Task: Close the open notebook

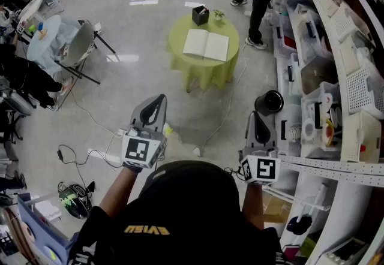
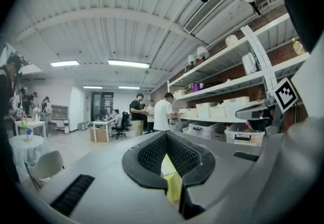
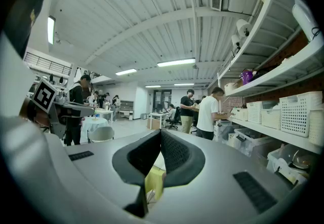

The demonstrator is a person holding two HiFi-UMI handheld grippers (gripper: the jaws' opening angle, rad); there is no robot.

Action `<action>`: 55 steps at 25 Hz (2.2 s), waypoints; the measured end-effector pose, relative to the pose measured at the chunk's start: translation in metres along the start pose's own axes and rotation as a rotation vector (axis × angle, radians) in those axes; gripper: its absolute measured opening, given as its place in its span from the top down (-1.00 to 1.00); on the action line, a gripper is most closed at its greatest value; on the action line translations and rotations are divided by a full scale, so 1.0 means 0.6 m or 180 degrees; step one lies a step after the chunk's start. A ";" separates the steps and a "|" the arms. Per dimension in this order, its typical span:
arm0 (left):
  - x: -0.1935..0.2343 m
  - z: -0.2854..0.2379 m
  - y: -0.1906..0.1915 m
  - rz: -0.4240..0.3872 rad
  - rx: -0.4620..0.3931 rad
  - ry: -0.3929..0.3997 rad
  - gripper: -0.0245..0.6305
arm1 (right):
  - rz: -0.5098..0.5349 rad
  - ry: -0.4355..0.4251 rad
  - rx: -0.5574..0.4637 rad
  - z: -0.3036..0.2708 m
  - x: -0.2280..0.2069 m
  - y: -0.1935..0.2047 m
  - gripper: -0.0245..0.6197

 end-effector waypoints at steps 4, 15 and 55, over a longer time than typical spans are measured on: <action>-0.019 0.001 0.005 0.0074 -0.0088 -0.0097 0.87 | 0.0046 -0.0030 0.0054 0.017 -0.008 0.008 0.92; -0.023 0.009 0.003 0.0009 -0.0066 -0.0083 0.87 | -0.0081 -0.0022 -0.0006 0.036 -0.008 0.014 0.92; 0.002 -0.032 -0.005 -0.0238 0.0179 0.0045 -0.29 | -0.0272 0.0503 0.0066 0.062 -0.097 0.014 0.92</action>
Point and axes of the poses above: the fingertips, and each gripper's own axes: z backward along the fingers, x to its left, y out of its underside, the point moved 8 cm from there along z, backward along the fingers, and after that the axes turned 3 degrees about -y, right-handed, at the moved point
